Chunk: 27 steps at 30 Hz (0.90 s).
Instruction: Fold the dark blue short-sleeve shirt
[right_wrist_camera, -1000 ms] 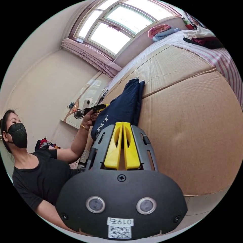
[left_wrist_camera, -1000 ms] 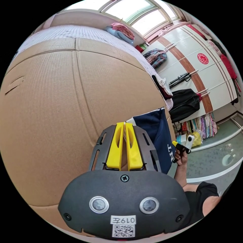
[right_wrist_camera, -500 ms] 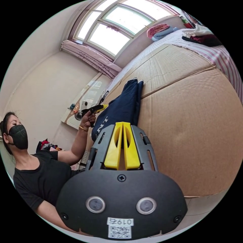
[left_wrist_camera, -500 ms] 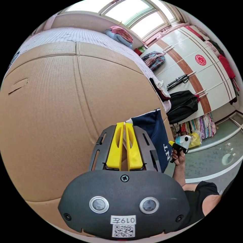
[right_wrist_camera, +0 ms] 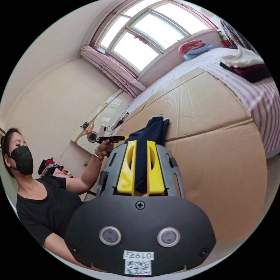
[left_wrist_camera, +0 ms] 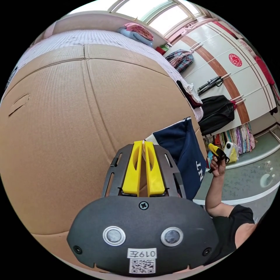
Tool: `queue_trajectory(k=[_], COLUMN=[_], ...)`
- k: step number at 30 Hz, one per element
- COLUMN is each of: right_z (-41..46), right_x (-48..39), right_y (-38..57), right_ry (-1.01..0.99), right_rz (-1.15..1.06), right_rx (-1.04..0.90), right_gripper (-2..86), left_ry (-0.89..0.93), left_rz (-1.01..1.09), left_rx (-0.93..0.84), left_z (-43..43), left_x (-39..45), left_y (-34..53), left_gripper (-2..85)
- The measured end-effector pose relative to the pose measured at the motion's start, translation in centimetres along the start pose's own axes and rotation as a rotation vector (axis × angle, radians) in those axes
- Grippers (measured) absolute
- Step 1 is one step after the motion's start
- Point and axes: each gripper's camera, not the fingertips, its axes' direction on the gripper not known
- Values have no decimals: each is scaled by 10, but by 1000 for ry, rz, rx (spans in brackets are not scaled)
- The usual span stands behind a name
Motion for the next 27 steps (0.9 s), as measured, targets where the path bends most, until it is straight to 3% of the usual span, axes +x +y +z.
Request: queue_trajectory(k=[3,8,15,27], right_z=[23,78,118,143], right_x=[21,79,96,77], right_y=[-53,-113,-140,-161], right_ry=[83,-61,-130,-23], right_rz=[1,102,118,-14], right_rx=[-66,-186,-240,-260], right_gripper=[70,82,89,88], left_ry=[7,32,21,-2], left_rz=[-10,-37,-13,-26], left_rx=[5,44,59,36], left_z=[0,-3,-16,-11], left_x=[-1,-1,10,10], left_y=[-1,4,1,0], left_gripper=[13,12,11,11])
